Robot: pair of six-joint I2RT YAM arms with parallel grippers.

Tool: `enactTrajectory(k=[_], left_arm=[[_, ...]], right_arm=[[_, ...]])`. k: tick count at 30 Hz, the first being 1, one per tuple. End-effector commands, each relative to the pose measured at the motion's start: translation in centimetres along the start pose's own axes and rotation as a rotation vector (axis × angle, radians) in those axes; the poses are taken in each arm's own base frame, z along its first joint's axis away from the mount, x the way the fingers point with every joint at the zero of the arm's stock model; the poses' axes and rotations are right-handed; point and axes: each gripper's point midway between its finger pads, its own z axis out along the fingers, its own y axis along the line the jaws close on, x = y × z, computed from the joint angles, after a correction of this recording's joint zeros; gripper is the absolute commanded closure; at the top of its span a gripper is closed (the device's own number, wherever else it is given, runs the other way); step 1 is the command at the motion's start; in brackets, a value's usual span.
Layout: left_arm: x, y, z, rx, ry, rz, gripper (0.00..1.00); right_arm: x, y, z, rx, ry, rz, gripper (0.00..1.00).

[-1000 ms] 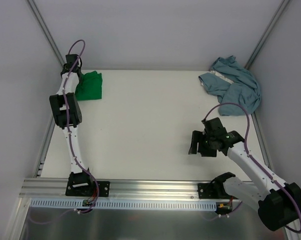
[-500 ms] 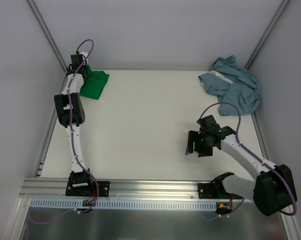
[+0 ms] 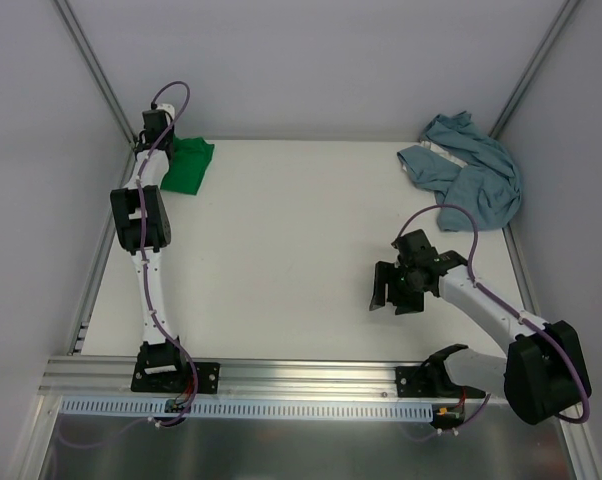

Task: Fold and stack the t-shirts
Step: Put the neatly folded tshirt into the corner of the board with the left arm

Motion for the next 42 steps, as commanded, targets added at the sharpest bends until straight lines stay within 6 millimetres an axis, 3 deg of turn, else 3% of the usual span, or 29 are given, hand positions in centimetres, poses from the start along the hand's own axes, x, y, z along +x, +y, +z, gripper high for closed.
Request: enactTrajectory(k=[1,11,12,13,16,19,22,24,25,27,28,29,31,32,36,39,40,42], left_arm=[[-2.3,2.8,-0.3,-0.106,-0.053,-0.036,1.00],[-0.9,3.0,-0.7,-0.119,0.009,-0.039,1.00],[-0.7,3.0,-0.7,-0.122,0.015,-0.042,0.82],[-0.6,3.4,-0.9,-0.153,0.020,-0.043,0.03],[-0.8,3.7,-1.3,-0.174,0.007,-0.046,0.01],[-2.0,4.2,-2.0,-0.204,-0.023,-0.040,0.01],[-4.0,6.0,-3.4,-0.305,-0.078,-0.042,0.01],[-4.9,8.1,-5.5,-0.434,-0.089,-0.016,0.01],[-7.0,8.8,-6.7,-0.495,-0.168,-0.036,0.01],[-8.6,10.5,-10.2,-0.624,-0.205,0.016,0.01],[-11.5,11.4,-12.5,-0.690,-0.338,-0.039,0.01],[-12.9,10.9,-15.1,-0.701,-0.380,0.003,0.01],[-16.1,9.7,-18.2,-0.663,-0.498,0.009,0.01],[-18.4,8.5,-21.3,-0.625,-0.584,-0.012,0.01],[-23.4,2.9,-27.3,-0.321,-0.717,-0.041,0.01],[-23.6,0.5,-31.3,-0.093,-0.670,-0.182,0.01],[-24.5,-0.4,-34.2,0.040,-0.703,-0.218,0.01],[-22.6,-3.8,-35.9,0.266,-0.639,-0.269,0.01]], right_arm=[[-1.3,0.8,-0.5,-0.029,-0.033,-0.012,0.28],[-1.2,0.7,-1.0,-0.031,-0.046,-0.011,0.28],[-1.1,0.7,-1.0,-0.031,-0.045,-0.013,0.28],[-1.0,0.6,-0.9,-0.029,-0.045,-0.013,0.28],[-0.9,0.6,-0.9,-0.031,-0.042,-0.015,0.28],[-0.8,0.6,-1.0,-0.036,-0.043,-0.015,0.28],[-0.7,0.8,-1.1,-0.049,-0.048,-0.014,0.28],[-0.6,0.8,-1.1,-0.058,-0.051,-0.015,0.28],[-0.5,0.9,-1.2,-0.062,-0.052,-0.016,0.28],[-0.4,1.0,-1.4,-0.073,-0.058,-0.015,0.28],[-0.3,1.1,-1.5,-0.081,-0.060,-0.017,0.28],[-0.3,1.1,-1.6,-0.084,-0.064,-0.013,0.28],[-0.2,1.3,-1.9,-0.100,-0.074,-0.012,0.28],[-0.1,1.4,-2.1,-0.106,-0.077,-0.011,0.28],[0.2,1.3,-3.1,-0.112,-0.104,-0.009,0.28],[0.1,1.1,-4.5,-0.105,-0.164,-0.016,0.21],[-0.2,1.2,-5.4,-0.115,-0.203,-0.023,0.18],[-0.1,0.9,-6.3,-0.101,-0.229,-0.026,0.09]])
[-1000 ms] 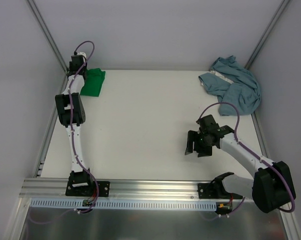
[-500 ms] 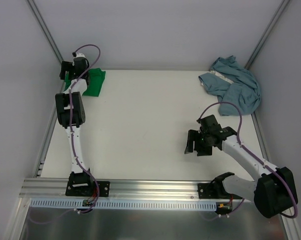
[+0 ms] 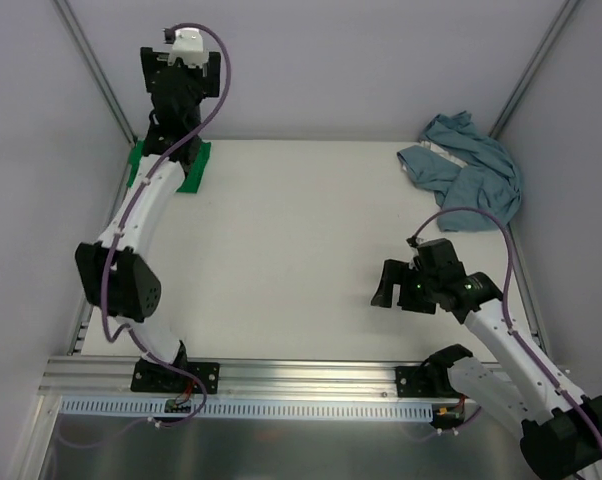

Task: Fold and stack the t-shirts
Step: Put the neatly folded tshirt into the corner of the board with the left arm

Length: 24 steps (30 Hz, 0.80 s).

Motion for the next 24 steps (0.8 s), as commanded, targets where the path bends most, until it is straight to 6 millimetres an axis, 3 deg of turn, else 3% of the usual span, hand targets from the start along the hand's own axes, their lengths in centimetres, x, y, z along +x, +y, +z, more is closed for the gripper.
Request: enactTrajectory(k=[1,2,3,4,6,7,8,9,10,12,13,14,16,19,24], left_arm=[[-3.9,-2.7,-6.4,0.303,0.034,-0.296,0.01],[-2.7,-4.5,-8.1,0.371,0.072,-0.300,0.01],[-2.6,-5.5,-9.8,0.410,0.089,-0.299,0.01],[-2.5,-7.8,-12.4,0.479,0.120,-0.293,0.01],[-1.9,-8.8,-17.1,0.562,0.149,-0.289,0.01],[-3.5,-8.5,-20.3,0.610,0.117,-0.298,0.01],[-1.2,-9.0,-22.1,0.625,0.176,-0.316,0.01],[-0.9,-8.6,-23.6,0.641,0.182,-0.335,0.01],[-0.4,-7.4,-26.4,0.657,0.189,-0.377,0.01],[0.2,-5.7,-28.8,0.662,0.184,-0.413,0.01],[-0.9,-3.6,-30.6,0.659,0.132,-0.447,0.01],[1.2,-3.4,-31.8,0.665,0.182,-0.428,0.01],[2.0,-1.8,-33.7,0.666,0.156,-0.410,0.01],[4.2,-0.5,-35.1,0.647,0.155,-0.355,0.01],[3.9,1.2,-35.7,0.611,0.081,-0.360,0.01]], right_arm=[[-0.6,-0.2,-2.5,0.024,-0.063,-0.014,0.09],[-0.5,-0.2,-3.2,0.023,-0.082,-0.018,0.08],[-0.7,-0.4,-3.7,0.035,-0.104,-0.022,0.08],[-0.9,-0.5,-4.3,0.038,-0.125,-0.035,0.08],[-1.5,-0.7,-6.2,0.054,-0.192,-0.051,0.03],[-1.7,-0.5,-6.8,0.048,-0.216,-0.055,0.03],[-2.1,-0.1,-7.7,0.029,-0.250,-0.066,0.02],[-2.0,-0.4,-8.5,0.043,-0.268,-0.069,0.02],[-2.1,-0.6,-9.1,0.058,-0.283,-0.078,0.02],[-2.3,-0.4,-10.7,0.056,-0.318,-0.093,0.01],[-2.4,-0.3,-11.2,0.052,-0.329,-0.104,0.00],[-2.5,-1.0,-11.8,0.091,-0.339,-0.122,0.01],[-3.7,-1.5,-13.8,0.138,-0.410,-0.147,0.00],[-5.5,-2.3,-16.1,0.225,-0.501,-0.199,0.01],[-7.6,-1.8,-17.9,0.236,-0.604,-0.207,0.00]])
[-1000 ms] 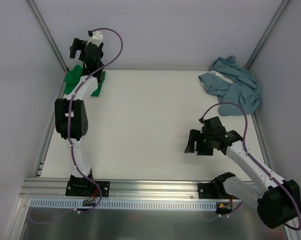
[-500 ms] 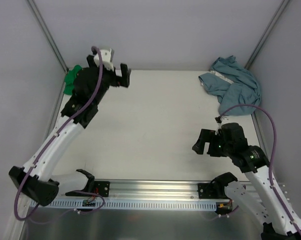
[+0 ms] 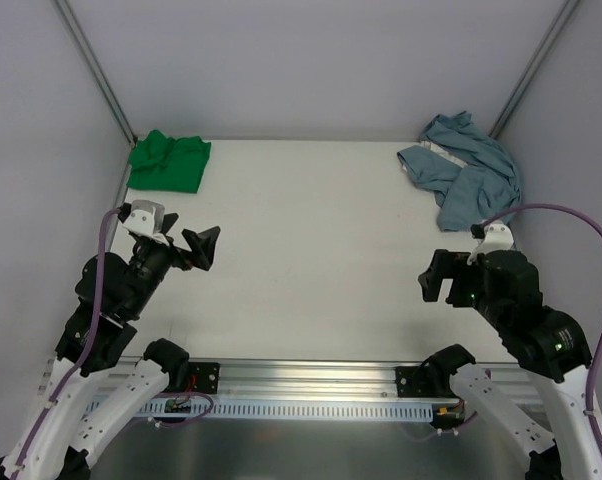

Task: Fold and stack the t-shirts
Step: Put the neatly folded tshirt into the corner of the board with the left arm

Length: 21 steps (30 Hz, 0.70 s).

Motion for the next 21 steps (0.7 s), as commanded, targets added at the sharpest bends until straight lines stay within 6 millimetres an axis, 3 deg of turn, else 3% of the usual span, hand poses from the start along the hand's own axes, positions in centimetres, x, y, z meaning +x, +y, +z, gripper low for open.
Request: enactTrajectory(k=[1,6,13,21], left_arm=[[0.8,1.0,-0.2,-0.046,0.012,0.034,0.01],[0.8,1.5,-0.1,-0.060,0.016,0.082,0.01],[5.9,1.4,1.0,-0.043,0.092,0.080,0.01],[7.9,0.8,2.0,-0.007,0.155,0.092,0.01]], right_arm=[[-2.3,-1.8,-0.5,0.103,-0.100,-0.032,0.01],[-3.4,-3.3,-0.9,0.164,-0.205,-0.038,0.00],[-2.6,-4.1,-1.6,0.167,-0.273,-0.010,0.01],[-1.4,-4.8,-1.6,0.185,-0.265,-0.019,0.00]])
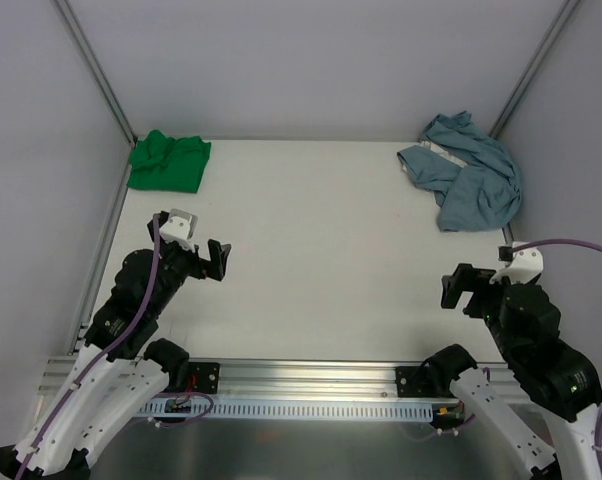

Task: Fold and stack the t-shirts
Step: Put the neatly folded tshirt into the corner of the board with the left arm

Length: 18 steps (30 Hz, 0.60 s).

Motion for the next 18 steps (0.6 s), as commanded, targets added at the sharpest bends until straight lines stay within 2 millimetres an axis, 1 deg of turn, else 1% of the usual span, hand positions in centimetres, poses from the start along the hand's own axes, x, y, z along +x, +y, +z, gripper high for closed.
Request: enactTrajectory(k=[1,3,4,6,7,9,10,11,12,14,18], left_arm=[[-1.5,-0.1,0.2,0.011,-0.041,0.013,0.01],[-1.6,-0.3,0.2,0.022,-0.049,0.010,0.01],[-1.6,-0.5,0.2,0.028,-0.051,0.010,0.01],[-1.5,-0.5,0.2,0.032,-0.049,0.008,0.01],[-1.6,-0.5,0.2,0.029,-0.049,0.010,0.01],[-1.3,-0.4,0.3,0.026,-0.040,0.011,0.01],[-1.3,-0.5,0.2,0.029,-0.040,0.014,0.01],[-1.2,-0.4,0.2,0.029,-0.037,0.016,0.01],[-1.1,-0.5,0.3,0.030,-0.036,0.016,0.01],[-1.2,-0.5,0.2,0.032,-0.040,0.017,0.01],[-1.2,-0.2,0.3,0.018,-0.039,0.020,0.01]], right_arm=[[-0.3,-0.3,0.9,0.048,0.017,-0.023,0.01],[-0.3,-0.1,1.5,0.062,0.044,-0.038,0.01],[-0.5,0.1,2.2,0.077,0.064,-0.050,0.01],[-0.7,0.2,3.0,0.105,0.081,-0.064,0.01],[-1.2,0.4,3.3,0.109,0.081,-0.065,0.01],[-1.1,1.0,4.3,0.119,0.114,-0.084,0.01],[-1.5,1.4,4.8,0.110,0.101,-0.075,0.00],[-1.2,1.8,5.3,0.098,0.117,-0.081,0.00],[-1.4,2.2,5.6,0.089,0.109,-0.075,0.01],[-1.0,2.5,6.1,0.085,0.120,-0.079,0.00],[-1.1,2.7,6.5,0.084,0.107,-0.073,0.01]])
